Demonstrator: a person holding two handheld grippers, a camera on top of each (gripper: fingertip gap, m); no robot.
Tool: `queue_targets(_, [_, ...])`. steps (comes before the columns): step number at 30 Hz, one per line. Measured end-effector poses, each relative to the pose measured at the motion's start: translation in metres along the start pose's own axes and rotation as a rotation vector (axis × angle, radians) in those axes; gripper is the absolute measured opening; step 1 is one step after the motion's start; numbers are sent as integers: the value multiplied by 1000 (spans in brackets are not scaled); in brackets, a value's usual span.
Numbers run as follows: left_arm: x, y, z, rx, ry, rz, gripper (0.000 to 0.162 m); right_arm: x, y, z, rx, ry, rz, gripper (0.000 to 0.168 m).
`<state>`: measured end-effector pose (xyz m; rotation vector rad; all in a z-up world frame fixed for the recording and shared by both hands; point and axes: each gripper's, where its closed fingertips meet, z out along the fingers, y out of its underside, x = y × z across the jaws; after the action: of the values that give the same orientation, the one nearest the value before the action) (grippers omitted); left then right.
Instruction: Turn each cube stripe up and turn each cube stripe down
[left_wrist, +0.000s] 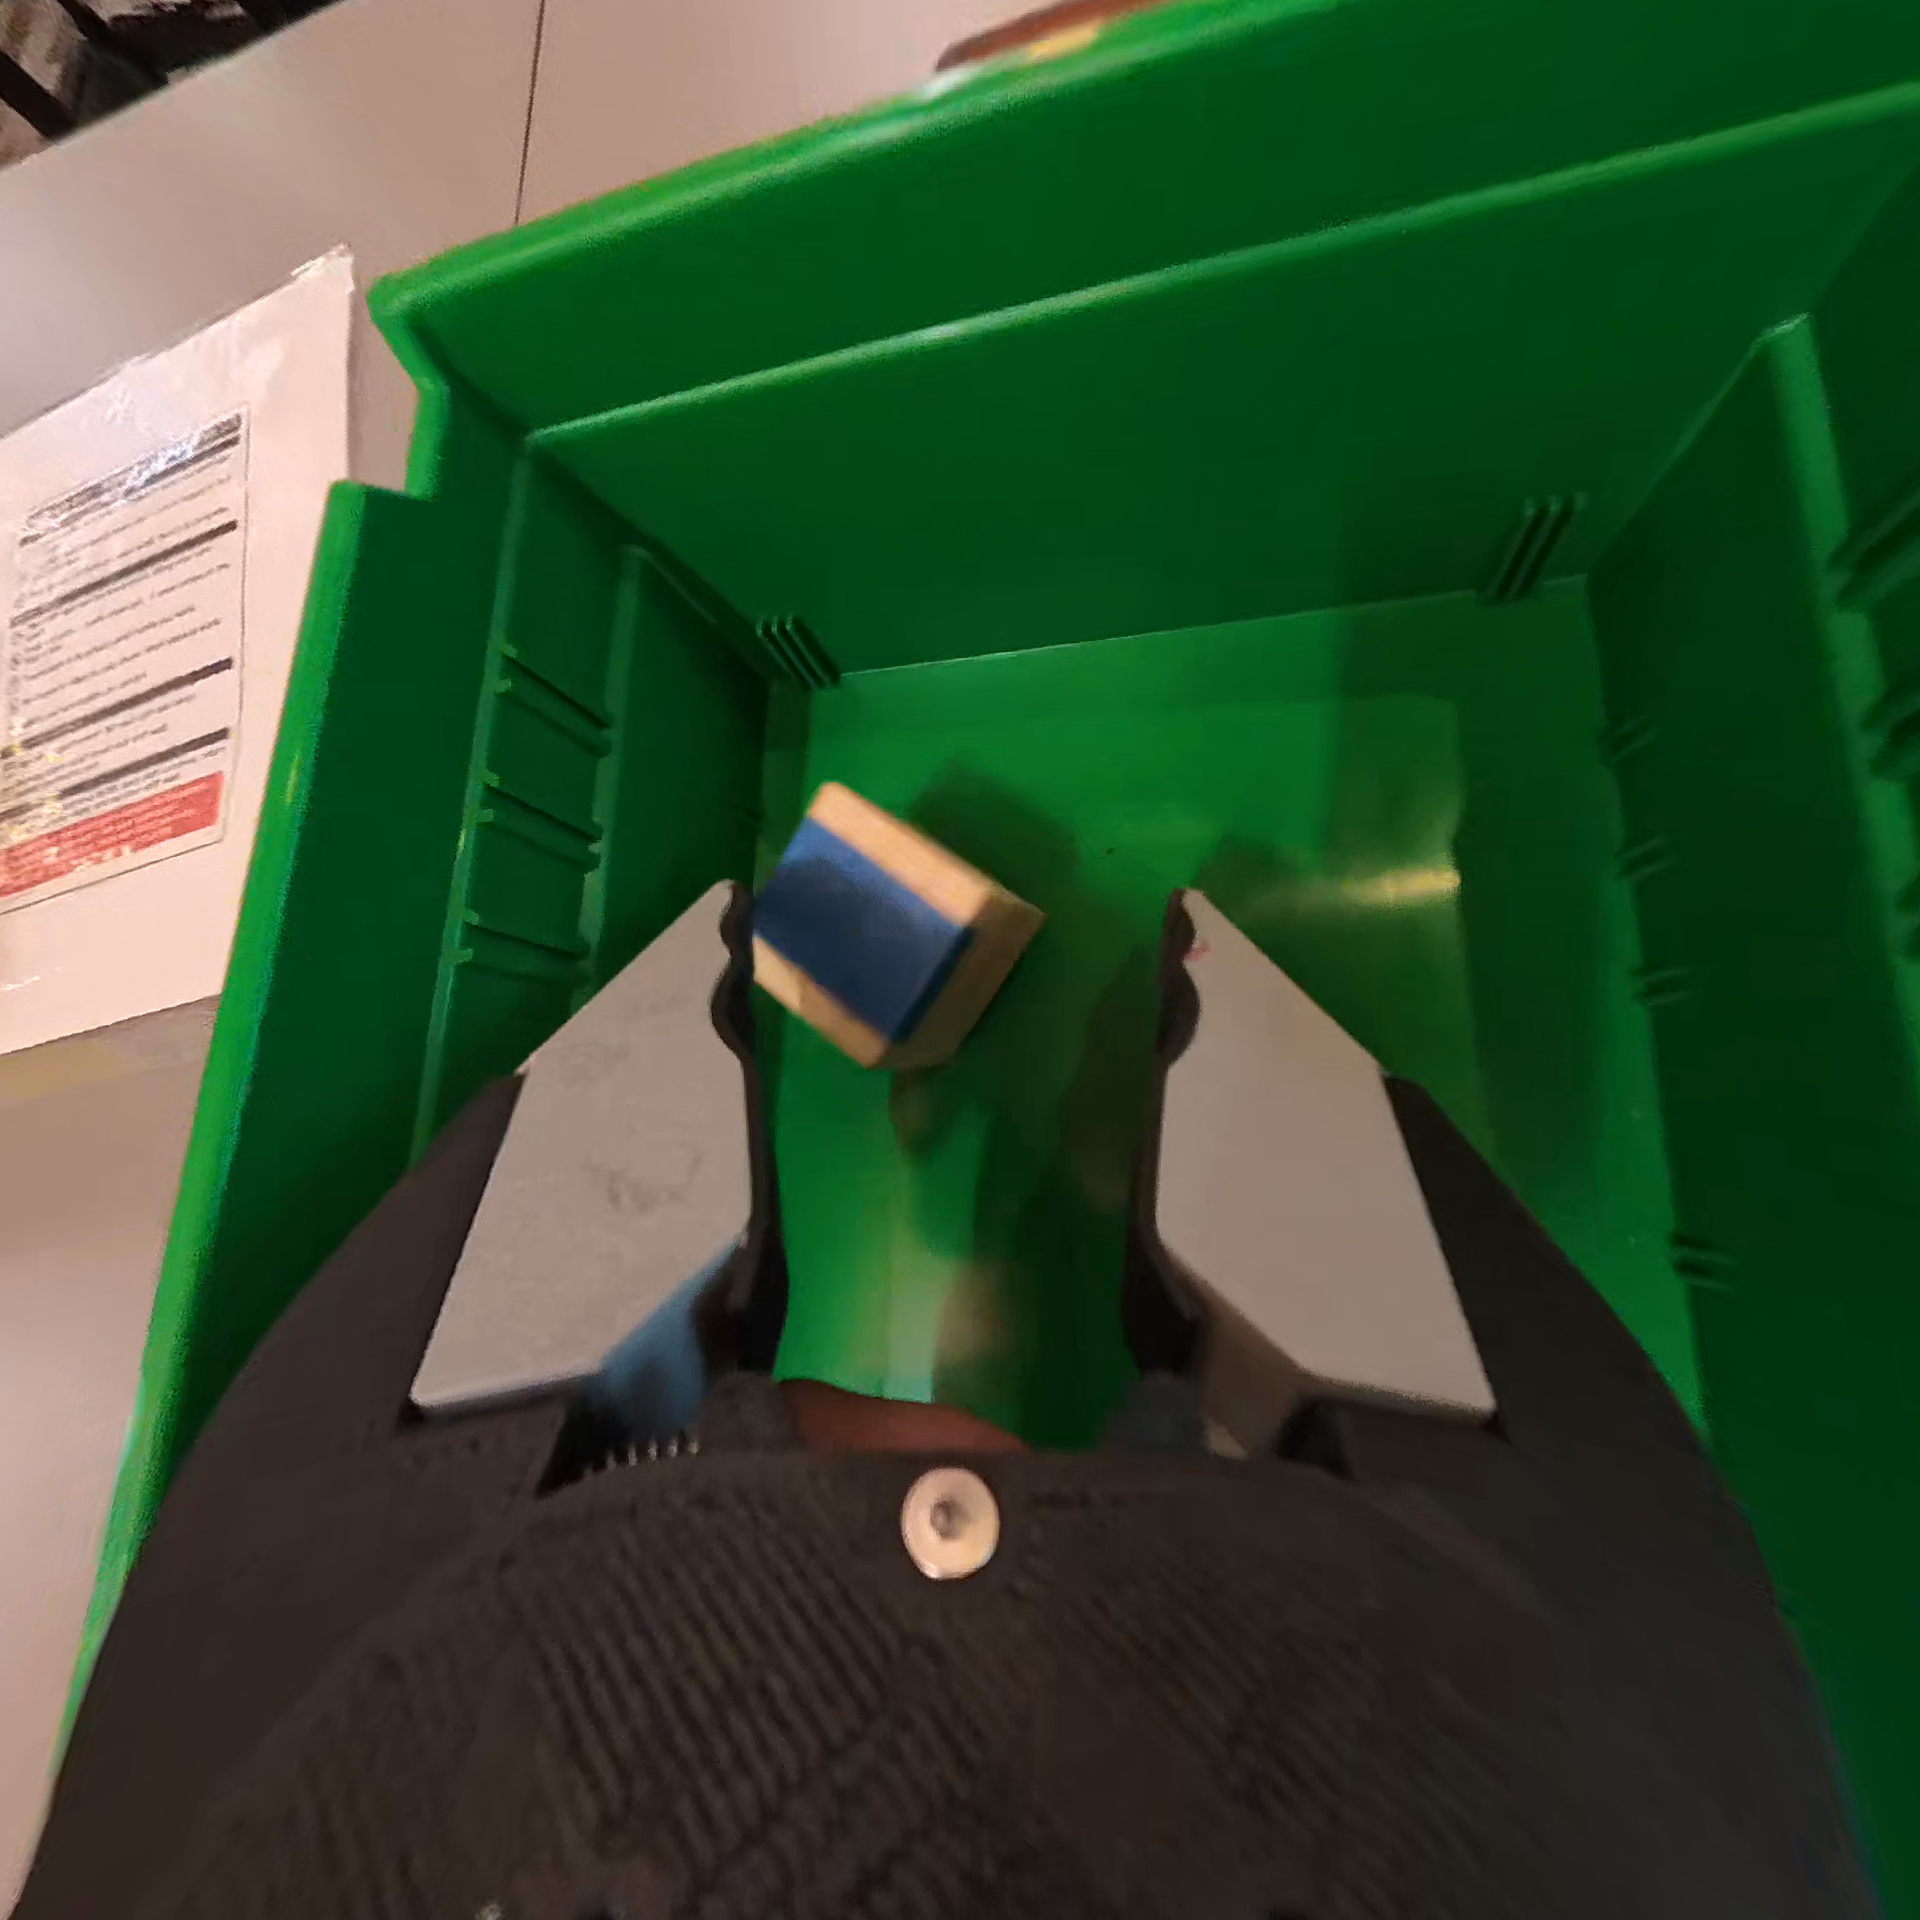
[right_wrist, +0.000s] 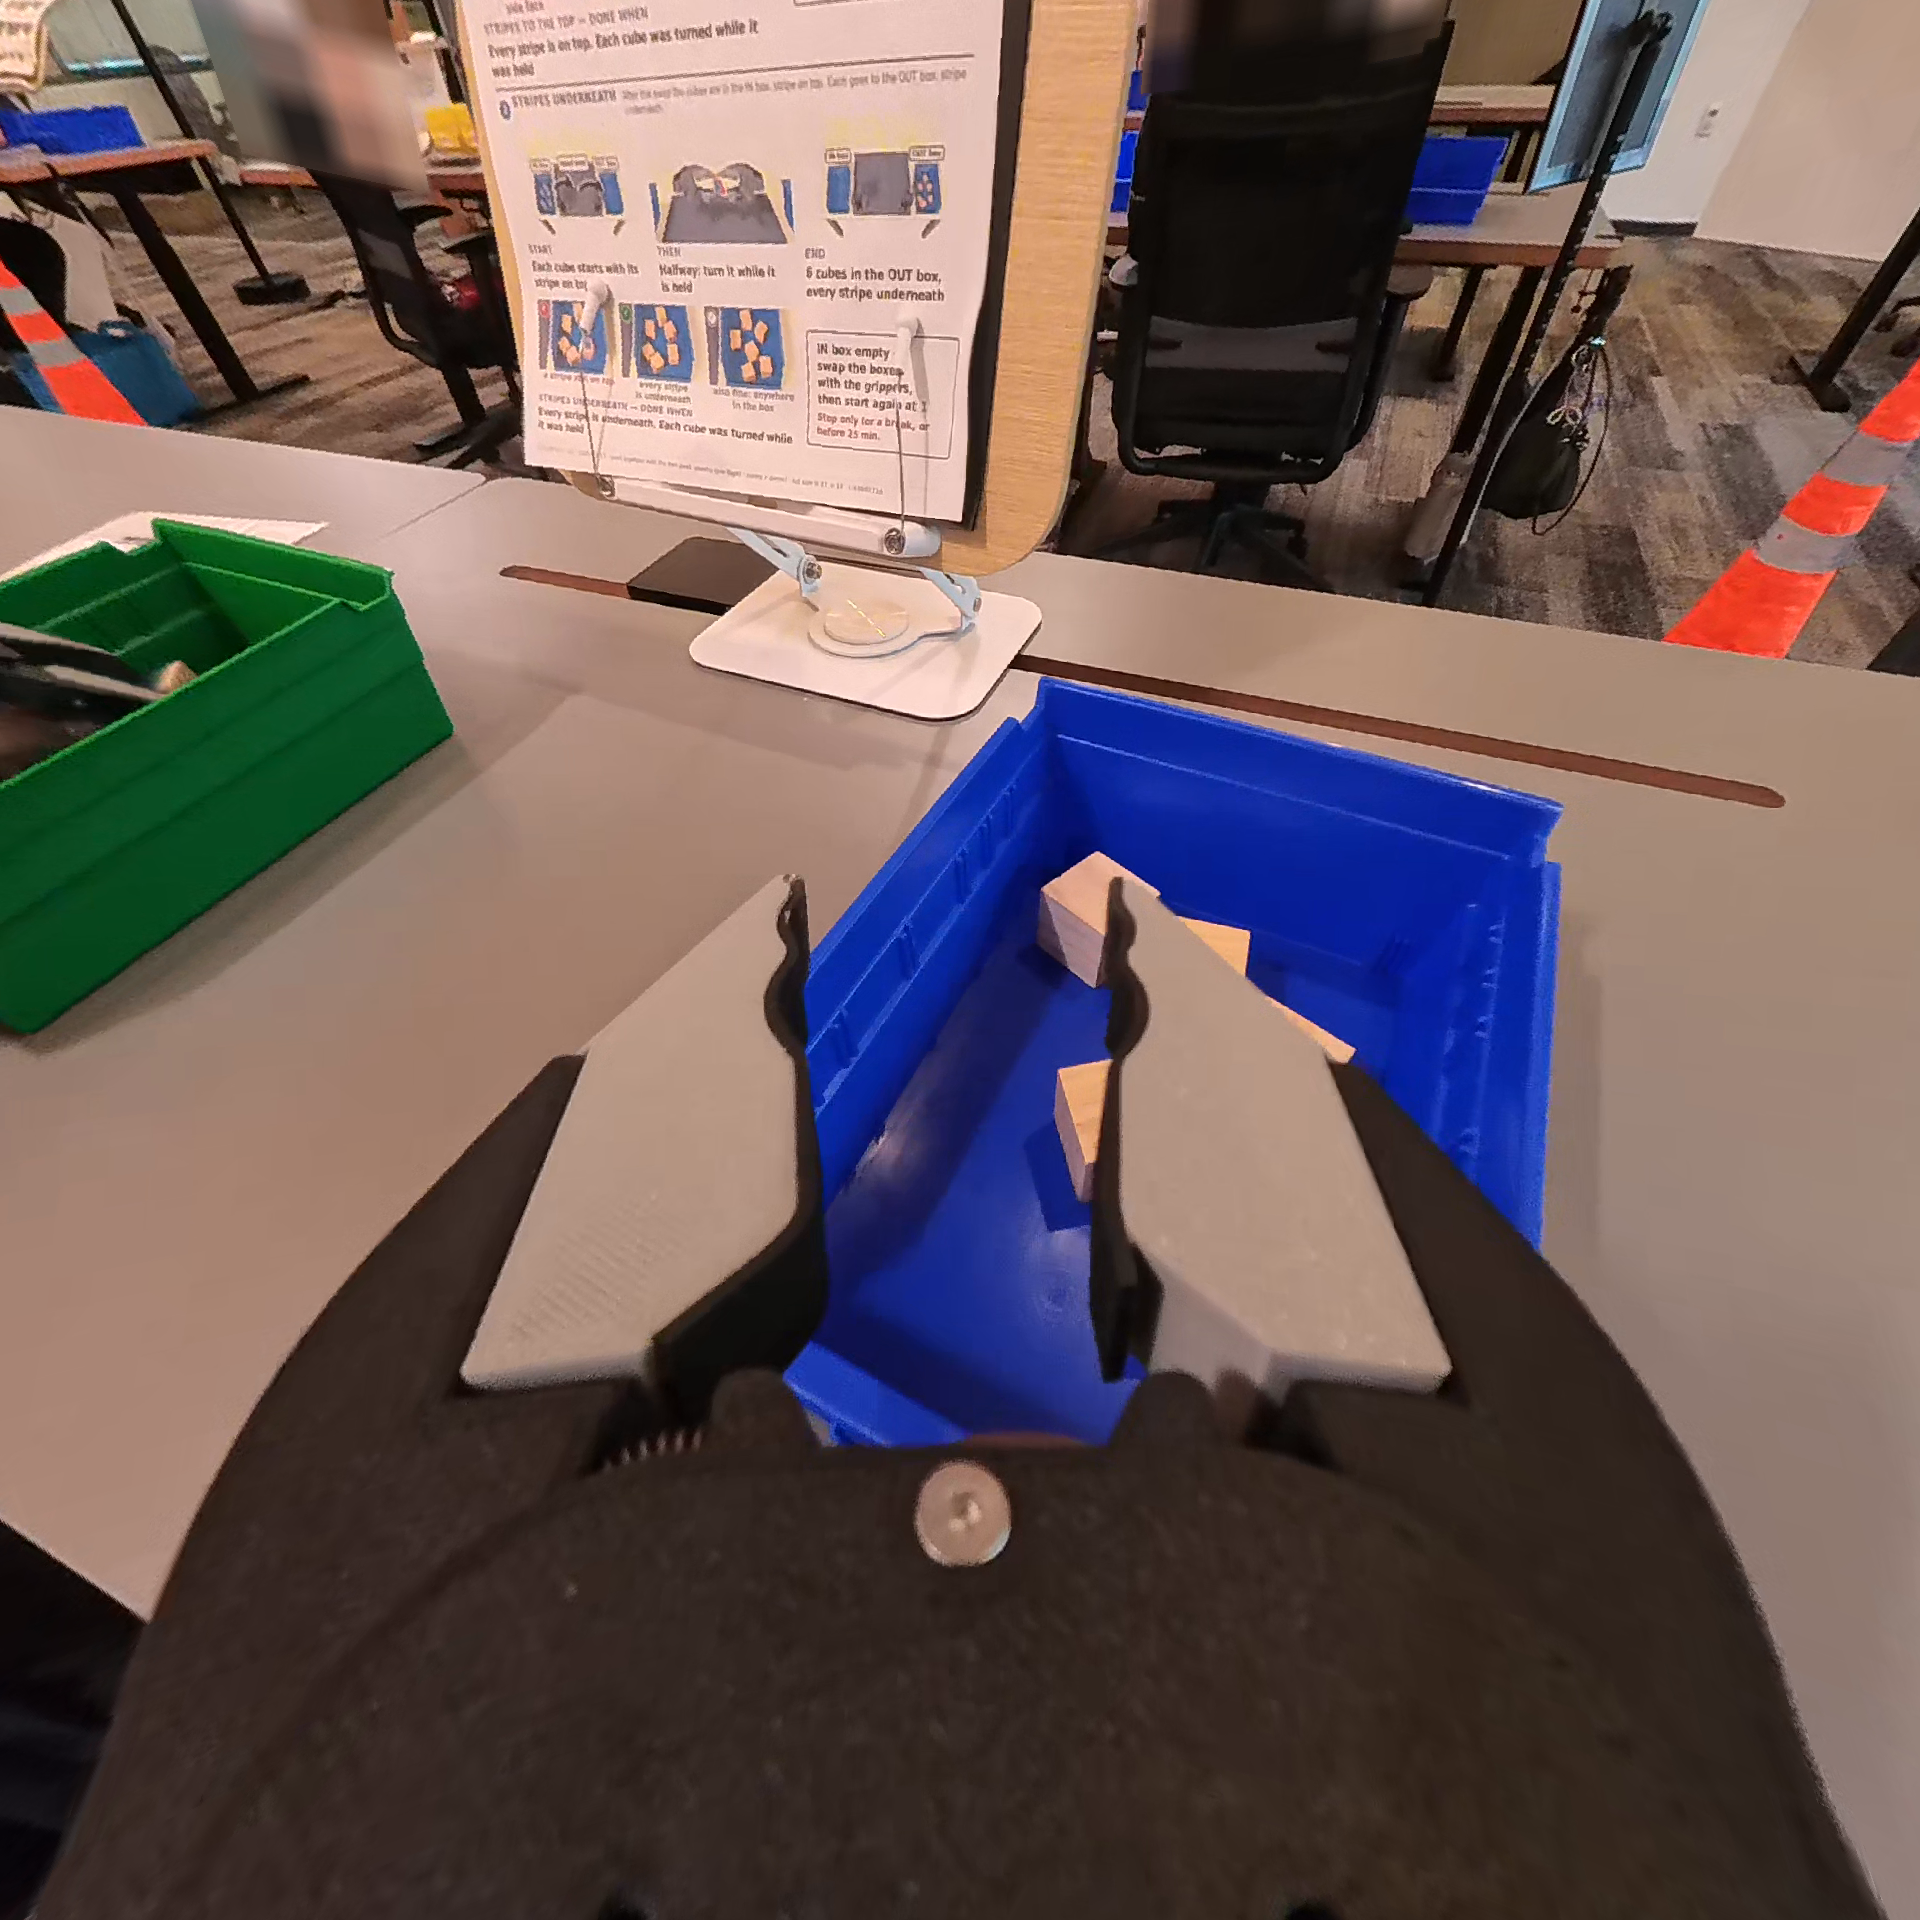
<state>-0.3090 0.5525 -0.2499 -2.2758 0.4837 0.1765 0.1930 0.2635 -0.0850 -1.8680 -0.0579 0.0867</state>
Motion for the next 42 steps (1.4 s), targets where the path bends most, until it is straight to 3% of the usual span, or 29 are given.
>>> queue_targets(4, [8, -5, -3, 42, 52, -7, 73, -1, -3, -1, 11, 2, -7, 54])
queue_targets(5, [10, -2, -2, 32, 48, 18, 82, -2, -2, 0, 8, 0, -7, 54])
queue_targets(7, [8, 2, 0, 30, 2, 71, 79, -3, 0, 2, -4, 0, -12, 55])
queue_targets(11, [18, 6, -4, 2, 36, 65, 93, -5, 1, 3, -11, 2, -25, 55])
queue_targets(15, [25, 5, -18, 44, 86, 64, 70, -7, 0, 2, -8, -2, -30, 55])
queue_targets(21, [7, 11, -11, 29, 74, 29, 87, -10, -1, 3, -7, -1, -39, 55])
queue_targets(28, [-4, -5, -9, 43, 87, -72, 85, -10, -2, 3, -3, 8, -51, 54])
queue_targets(42, [-14, -2, -6, 4, 106, -137, 90, -5, -2, 2, 0, 9, -40, 54])
